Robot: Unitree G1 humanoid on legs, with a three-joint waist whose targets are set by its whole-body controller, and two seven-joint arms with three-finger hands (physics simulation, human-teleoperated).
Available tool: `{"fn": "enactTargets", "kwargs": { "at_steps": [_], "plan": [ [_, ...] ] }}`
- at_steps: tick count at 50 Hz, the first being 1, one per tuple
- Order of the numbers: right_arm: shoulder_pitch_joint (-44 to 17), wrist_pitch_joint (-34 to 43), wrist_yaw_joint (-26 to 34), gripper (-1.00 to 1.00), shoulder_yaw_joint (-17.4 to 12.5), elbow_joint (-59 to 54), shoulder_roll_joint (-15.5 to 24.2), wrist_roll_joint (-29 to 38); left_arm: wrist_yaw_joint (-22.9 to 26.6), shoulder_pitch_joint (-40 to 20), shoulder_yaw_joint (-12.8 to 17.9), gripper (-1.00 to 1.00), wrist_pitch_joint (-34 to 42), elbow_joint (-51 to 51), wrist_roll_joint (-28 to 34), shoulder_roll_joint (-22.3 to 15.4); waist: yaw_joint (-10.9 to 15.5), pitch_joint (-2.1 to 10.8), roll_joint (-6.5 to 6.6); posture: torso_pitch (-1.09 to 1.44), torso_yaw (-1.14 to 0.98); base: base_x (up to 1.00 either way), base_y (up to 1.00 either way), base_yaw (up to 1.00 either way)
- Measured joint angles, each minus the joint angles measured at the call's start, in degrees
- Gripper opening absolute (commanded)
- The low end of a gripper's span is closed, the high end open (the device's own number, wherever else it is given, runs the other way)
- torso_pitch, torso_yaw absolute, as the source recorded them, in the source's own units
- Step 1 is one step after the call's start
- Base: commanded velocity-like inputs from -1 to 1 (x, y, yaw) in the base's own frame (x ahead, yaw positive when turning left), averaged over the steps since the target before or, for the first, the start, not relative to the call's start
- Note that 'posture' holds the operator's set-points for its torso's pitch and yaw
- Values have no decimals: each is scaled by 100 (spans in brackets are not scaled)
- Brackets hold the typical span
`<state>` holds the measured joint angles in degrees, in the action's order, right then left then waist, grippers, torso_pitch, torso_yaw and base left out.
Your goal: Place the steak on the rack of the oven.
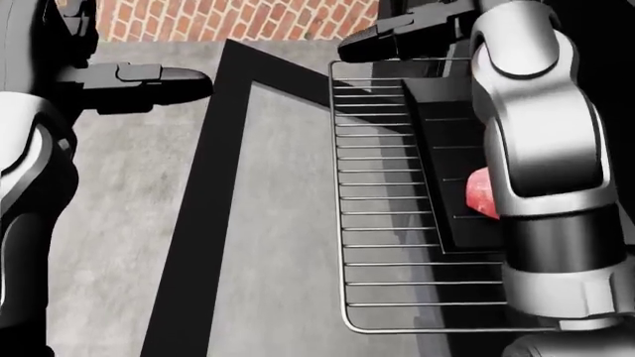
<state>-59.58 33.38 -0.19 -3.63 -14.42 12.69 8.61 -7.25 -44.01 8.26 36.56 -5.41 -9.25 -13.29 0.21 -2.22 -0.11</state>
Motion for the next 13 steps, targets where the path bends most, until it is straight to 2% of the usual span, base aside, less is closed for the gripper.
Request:
{"fn": "enactTargets", "kwargs": {
  "at_steps": [13],
  "plan": [
    [217, -472, -33, 100, -18, 683, -95, 458, -147, -129, -14, 100, -298, -250, 183, -88, -15, -23, 20, 0, 0, 0, 0, 0]
  ]
}}
